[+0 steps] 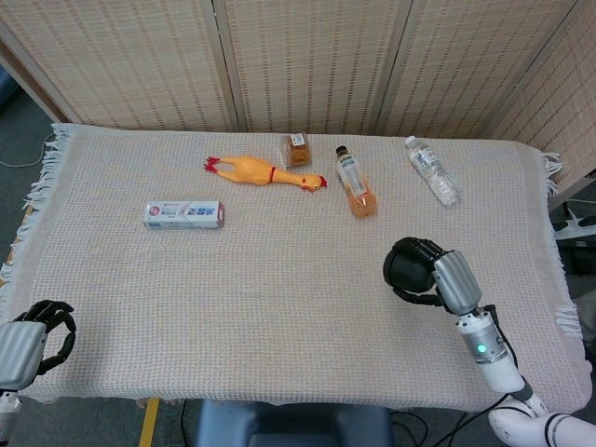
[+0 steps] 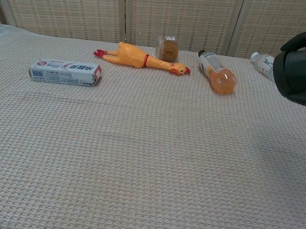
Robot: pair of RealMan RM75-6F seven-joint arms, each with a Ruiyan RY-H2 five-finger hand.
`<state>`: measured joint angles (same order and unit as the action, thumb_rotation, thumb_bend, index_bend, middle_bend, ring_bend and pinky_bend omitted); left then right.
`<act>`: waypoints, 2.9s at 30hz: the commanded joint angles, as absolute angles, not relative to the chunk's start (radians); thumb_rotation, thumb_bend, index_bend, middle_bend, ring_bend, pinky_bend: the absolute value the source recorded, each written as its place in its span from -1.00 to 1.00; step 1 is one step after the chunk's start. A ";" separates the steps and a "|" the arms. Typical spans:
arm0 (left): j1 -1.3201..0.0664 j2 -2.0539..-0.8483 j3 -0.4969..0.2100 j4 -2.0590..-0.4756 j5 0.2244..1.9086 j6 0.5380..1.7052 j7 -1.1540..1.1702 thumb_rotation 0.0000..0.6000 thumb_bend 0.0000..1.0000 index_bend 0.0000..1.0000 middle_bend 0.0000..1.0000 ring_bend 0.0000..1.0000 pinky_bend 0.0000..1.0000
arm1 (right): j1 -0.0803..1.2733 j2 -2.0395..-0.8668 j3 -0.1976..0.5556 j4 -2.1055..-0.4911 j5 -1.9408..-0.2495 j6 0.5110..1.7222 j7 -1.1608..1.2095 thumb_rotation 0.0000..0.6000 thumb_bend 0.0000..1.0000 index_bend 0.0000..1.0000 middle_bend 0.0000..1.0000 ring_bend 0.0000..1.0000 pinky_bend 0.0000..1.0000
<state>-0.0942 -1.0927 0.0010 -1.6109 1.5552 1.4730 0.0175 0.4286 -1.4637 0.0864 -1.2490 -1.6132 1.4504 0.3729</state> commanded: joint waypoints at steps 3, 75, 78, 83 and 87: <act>-0.094 -1.092 0.001 -1.611 1.554 1.472 0.015 1.00 -0.10 0.20 -0.30 -0.47 -0.02 | 0.478 -1.335 0.089 -1.436 -1.285 1.014 -0.061 1.00 -0.73 0.27 0.06 0.18 0.48; -0.094 -1.087 0.001 -1.619 1.550 1.469 0.019 1.00 -0.10 0.20 -0.29 -0.46 -0.02 | 0.509 -1.356 0.075 -1.481 -1.128 0.989 -0.275 1.00 -0.73 -0.53 -0.79 -0.82 -0.52; -0.094 -1.086 -0.001 -1.619 1.544 1.466 0.017 1.00 -0.10 0.20 -0.29 -0.46 -0.02 | 0.512 -1.373 0.085 -1.476 -1.126 1.002 -0.288 1.00 -0.73 -0.24 -0.78 -0.79 -0.50; -0.094 -1.085 0.000 -1.619 1.545 1.467 0.017 1.00 -0.10 0.20 -0.29 -0.46 -0.02 | 0.507 -1.381 0.089 -1.474 -1.130 1.021 -0.297 1.00 -0.73 -0.04 -0.78 -0.79 -0.49; -0.094 -1.086 0.000 -1.619 1.546 1.466 0.019 1.00 -0.11 0.21 -0.29 -0.46 -0.02 | 0.505 -1.380 0.093 -1.475 -1.124 1.023 -0.304 1.00 -0.73 0.00 -0.78 -0.79 -0.49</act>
<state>-0.0943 -1.0859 0.0003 -1.6191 1.5460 1.4661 0.0183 0.5052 -1.3795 0.0923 -1.4752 -1.1245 1.0222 -0.3038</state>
